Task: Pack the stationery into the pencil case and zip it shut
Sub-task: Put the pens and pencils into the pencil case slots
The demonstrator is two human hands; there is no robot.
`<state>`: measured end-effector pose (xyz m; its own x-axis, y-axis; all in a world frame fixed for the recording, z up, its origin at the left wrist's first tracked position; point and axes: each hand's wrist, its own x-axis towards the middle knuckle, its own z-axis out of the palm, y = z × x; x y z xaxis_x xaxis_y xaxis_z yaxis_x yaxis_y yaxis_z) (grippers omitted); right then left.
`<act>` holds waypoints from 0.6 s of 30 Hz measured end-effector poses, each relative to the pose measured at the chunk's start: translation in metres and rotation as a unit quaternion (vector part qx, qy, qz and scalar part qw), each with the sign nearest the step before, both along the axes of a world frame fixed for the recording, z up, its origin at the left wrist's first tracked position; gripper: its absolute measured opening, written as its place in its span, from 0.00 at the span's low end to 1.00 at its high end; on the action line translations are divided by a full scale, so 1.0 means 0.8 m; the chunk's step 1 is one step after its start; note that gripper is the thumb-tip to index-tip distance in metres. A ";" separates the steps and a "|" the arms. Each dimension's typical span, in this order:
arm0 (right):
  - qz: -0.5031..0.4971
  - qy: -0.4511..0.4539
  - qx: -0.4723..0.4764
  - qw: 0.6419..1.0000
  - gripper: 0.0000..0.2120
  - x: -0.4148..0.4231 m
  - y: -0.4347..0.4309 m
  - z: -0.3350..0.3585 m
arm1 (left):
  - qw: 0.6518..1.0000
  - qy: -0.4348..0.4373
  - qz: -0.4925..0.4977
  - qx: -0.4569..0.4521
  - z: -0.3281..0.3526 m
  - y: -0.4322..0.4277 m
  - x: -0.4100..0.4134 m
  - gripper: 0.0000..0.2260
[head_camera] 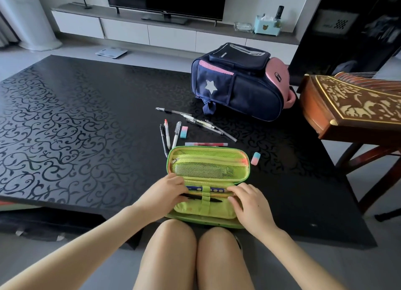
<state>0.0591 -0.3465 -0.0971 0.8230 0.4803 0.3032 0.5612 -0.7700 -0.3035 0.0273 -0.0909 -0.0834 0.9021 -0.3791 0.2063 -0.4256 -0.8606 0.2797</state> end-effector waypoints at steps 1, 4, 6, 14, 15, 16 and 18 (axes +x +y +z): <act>0.002 0.005 0.000 1.000 0.09 0.001 -0.001 0.001 | 1.000 0.004 -0.007 0.010 0.000 -0.008 0.002 0.11; 0.006 0.018 0.009 1.000 0.07 0.012 0.001 0.010 | 1.000 -0.001 -0.001 0.005 0.005 -0.018 0.014 0.17; 0.009 0.019 0.020 1.000 0.06 0.025 0.004 0.021 | 0.999 -0.019 0.037 -0.017 0.013 -0.013 0.025 0.18; -0.152 0.022 -0.023 0.988 0.09 0.165 0.043 0.047 | 0.967 -0.015 0.238 -0.091 0.021 0.034 0.088 0.10; -0.170 0.040 -0.046 0.983 0.11 0.188 0.050 0.045 | 0.962 -0.011 0.253 -0.101 0.021 0.038 0.096 0.09; -0.184 0.065 -0.071 0.978 0.12 0.207 0.055 0.041 | 0.959 -0.009 0.261 -0.110 0.020 0.041 0.101 0.08; -0.195 0.106 -0.115 0.968 0.14 0.234 0.064 0.032 | 0.958 -0.014 0.262 -0.119 0.020 0.045 0.108 0.08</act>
